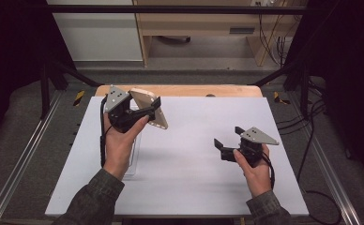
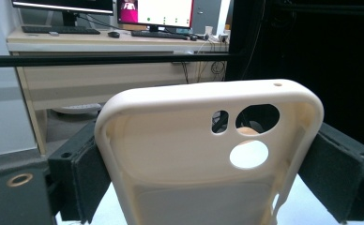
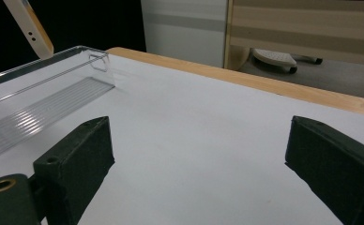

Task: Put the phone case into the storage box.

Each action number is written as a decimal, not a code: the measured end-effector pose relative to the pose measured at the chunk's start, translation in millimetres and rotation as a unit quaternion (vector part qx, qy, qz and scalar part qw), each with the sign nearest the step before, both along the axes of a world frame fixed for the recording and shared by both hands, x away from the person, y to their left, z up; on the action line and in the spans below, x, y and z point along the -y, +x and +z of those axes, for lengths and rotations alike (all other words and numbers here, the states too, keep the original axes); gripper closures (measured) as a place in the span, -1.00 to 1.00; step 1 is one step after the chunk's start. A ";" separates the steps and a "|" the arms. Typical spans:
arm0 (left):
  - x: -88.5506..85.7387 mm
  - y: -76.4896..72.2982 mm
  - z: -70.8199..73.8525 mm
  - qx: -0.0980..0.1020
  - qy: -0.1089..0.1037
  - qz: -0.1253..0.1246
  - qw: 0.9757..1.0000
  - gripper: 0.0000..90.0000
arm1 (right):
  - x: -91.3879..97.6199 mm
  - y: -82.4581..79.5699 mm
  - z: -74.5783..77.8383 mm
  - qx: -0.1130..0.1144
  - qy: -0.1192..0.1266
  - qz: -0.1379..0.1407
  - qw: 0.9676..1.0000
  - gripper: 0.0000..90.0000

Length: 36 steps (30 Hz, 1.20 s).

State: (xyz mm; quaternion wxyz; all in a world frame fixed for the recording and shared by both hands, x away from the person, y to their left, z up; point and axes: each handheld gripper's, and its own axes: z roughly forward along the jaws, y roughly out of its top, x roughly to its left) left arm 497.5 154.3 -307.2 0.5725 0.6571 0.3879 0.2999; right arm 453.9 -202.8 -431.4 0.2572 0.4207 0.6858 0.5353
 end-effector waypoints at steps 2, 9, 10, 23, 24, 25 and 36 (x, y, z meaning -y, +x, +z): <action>-1.9 0.5 0.8 0.001 0.000 0.003 1.000 -0.75 | 2.8 -0.6 -0.2 0.003 0.001 -0.004 1.000 -0.84; -10.6 4.1 5.6 0.005 0.000 0.016 1.000 -0.75 | 13.0 -3.3 -2.1 0.017 0.003 -0.020 1.000 -0.84; -12.1 5.0 6.5 0.005 0.002 0.017 1.000 -0.75 | 14.3 -3.7 -2.8 0.020 0.004 -0.022 1.000 -0.84; -28.3 20.8 14.9 0.013 0.012 0.049 0.999 -0.75 | 24.4 -9.9 -11.7 0.026 0.015 -0.034 0.999 -0.84; -29.8 21.8 15.1 0.013 0.014 0.051 0.999 -0.75 | 24.8 -10.5 -12.4 0.027 0.016 -0.035 0.999 -0.84; -31.0 22.8 15.3 0.013 0.014 0.054 0.998 -0.75 | 25.4 -11.1 -13.3 0.028 0.015 -0.035 0.999 -0.84; -44.7 31.6 16.1 0.018 0.015 0.077 0.997 -0.75 | 28.3 -18.3 -20.6 0.032 0.014 -0.037 0.999 -0.84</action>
